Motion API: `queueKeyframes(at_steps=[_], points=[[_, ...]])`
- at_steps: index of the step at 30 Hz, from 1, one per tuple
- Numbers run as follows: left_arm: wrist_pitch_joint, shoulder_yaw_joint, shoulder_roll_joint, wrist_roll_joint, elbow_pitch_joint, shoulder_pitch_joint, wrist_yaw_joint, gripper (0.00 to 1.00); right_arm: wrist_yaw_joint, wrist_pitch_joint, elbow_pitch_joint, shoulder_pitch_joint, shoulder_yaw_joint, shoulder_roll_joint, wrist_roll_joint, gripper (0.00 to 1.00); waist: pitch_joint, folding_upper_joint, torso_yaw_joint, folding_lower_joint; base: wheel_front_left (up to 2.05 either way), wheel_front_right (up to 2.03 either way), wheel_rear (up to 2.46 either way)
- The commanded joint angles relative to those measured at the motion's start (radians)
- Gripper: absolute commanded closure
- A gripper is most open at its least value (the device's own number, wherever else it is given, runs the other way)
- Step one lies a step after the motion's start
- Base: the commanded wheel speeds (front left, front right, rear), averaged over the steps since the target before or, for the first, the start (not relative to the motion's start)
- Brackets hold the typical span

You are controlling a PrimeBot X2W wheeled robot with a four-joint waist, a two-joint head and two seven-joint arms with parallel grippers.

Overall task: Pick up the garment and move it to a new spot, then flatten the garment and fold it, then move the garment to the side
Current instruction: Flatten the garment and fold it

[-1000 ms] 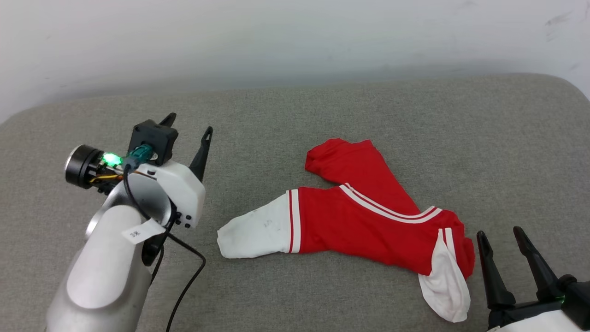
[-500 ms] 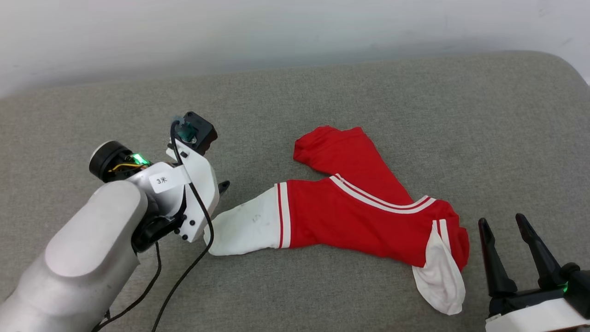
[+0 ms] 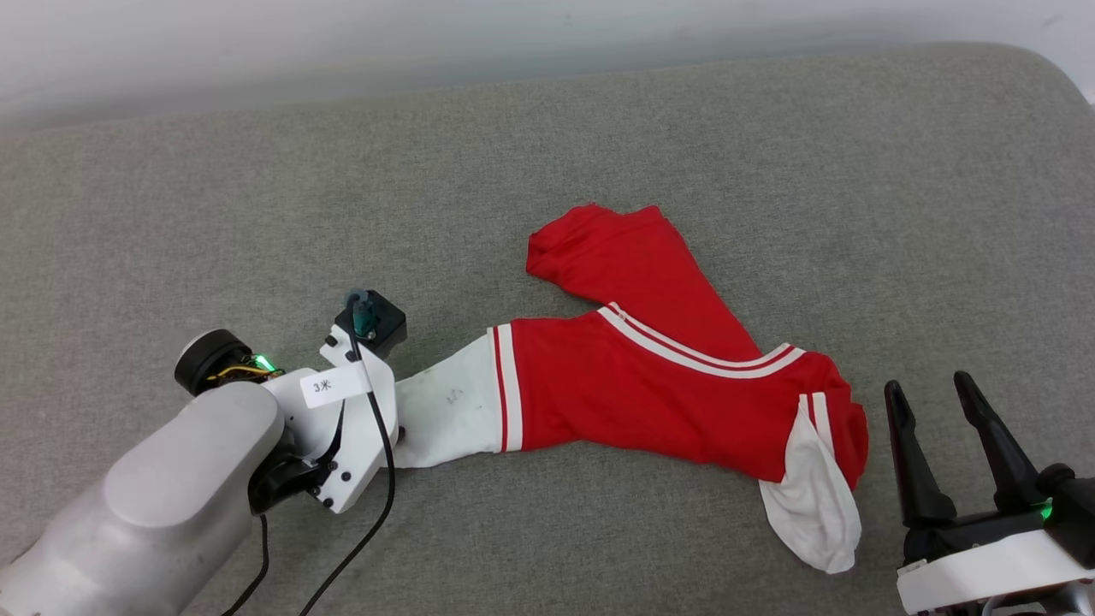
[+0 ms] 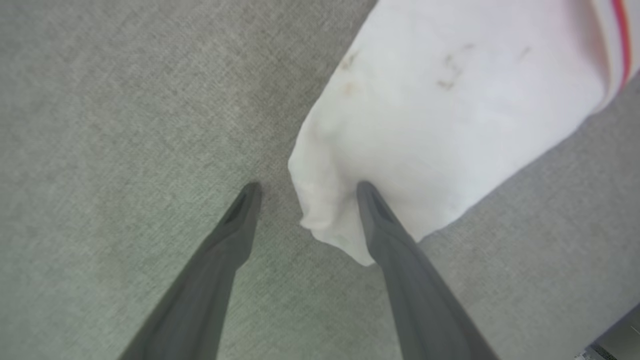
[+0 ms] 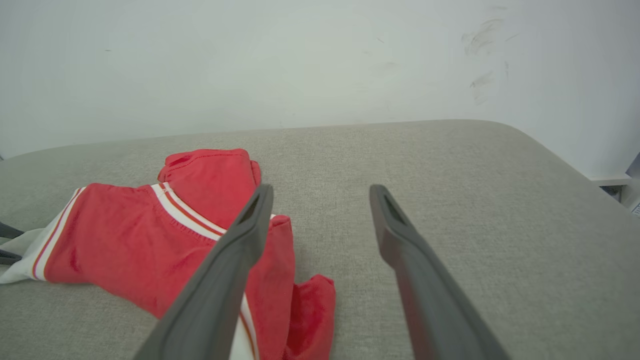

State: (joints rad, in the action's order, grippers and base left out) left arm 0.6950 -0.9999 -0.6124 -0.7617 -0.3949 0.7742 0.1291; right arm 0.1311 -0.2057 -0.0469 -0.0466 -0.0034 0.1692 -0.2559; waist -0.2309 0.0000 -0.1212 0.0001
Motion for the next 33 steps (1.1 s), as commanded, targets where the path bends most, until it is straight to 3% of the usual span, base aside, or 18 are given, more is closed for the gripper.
queueKeyframes(at_steps=[1, 3, 4, 5, 6, 11, 19, 26, 33], points=[[-0.006, -0.021, 0.009, -0.011, -0.017, -0.003, 0.000, 0.00, -0.001, -0.005, 0.003, 0.016, 0.003, 0.005, -0.003, 0.00, -0.006, 0.0000, -0.004, -0.0001, 0.00, 0.00, 0.00], [-0.008, -0.058, 0.019, -0.028, -0.041, -0.016, 0.000, 0.00, -0.001, -0.007, 0.009, 0.019, 0.003, 0.008, -0.005, 0.00, -0.010, 0.0000, -0.006, -0.0001, 0.00, 0.00, 0.00], [-0.012, -0.078, 0.019, -0.031, -0.051, -0.016, 0.000, 0.27, -0.001, -0.007, 0.012, 0.023, 0.005, 0.009, -0.007, 0.00, -0.011, 0.0000, -0.008, -0.0001, 0.00, 0.00, 0.00], [-0.020, -0.096, 0.018, -0.035, -0.060, -0.014, 0.000, 0.84, -0.001, -0.009, 0.014, 0.026, 0.005, 0.009, -0.007, 0.00, -0.012, 0.0000, -0.009, -0.0001, 0.00, 0.00, 0.00], [-0.033, -0.110, 0.017, -0.034, -0.064, -0.011, 0.000, 1.00, -0.001, -0.011, 0.016, 0.028, 0.005, 0.010, -0.006, 0.00, -0.012, 0.0000, -0.010, -0.0001, 0.00, 0.00, 0.00], [-0.137, -0.131, 0.010, -0.020, -0.086, 0.059, 0.000, 1.00, -0.001, -0.017, 0.030, 0.024, 0.001, 0.013, -0.010, 0.00, 0.006, 0.0000, -0.009, -0.0001, 0.00, 0.00, 0.00], [-0.364, -0.079, 0.019, 0.022, -0.155, 0.158, -0.008, 1.00, -0.001, -0.021, 0.048, 0.013, 0.007, 0.011, -0.018, 0.00, 0.058, 0.0000, -0.011, -0.0001, 0.00, 0.00, 0.00], [-0.593, -0.028, 0.007, 0.103, -0.212, 0.227, -0.080, 1.00, -0.001, -0.026, 0.055, -0.002, -0.012, 0.012, -0.025, 0.00, 0.094, 0.0000, -0.008, -0.0001, 0.00, 0.00, 0.00], [-0.790, -0.028, -0.012, 0.165, -0.235, 0.155, -0.167, 1.00, -0.001, -0.031, 0.050, -0.030, -0.029, -0.002, -0.018, 0.00, 0.115, 0.0000, 0.007, -0.0001, 0.00, 0.00, 0.00]])
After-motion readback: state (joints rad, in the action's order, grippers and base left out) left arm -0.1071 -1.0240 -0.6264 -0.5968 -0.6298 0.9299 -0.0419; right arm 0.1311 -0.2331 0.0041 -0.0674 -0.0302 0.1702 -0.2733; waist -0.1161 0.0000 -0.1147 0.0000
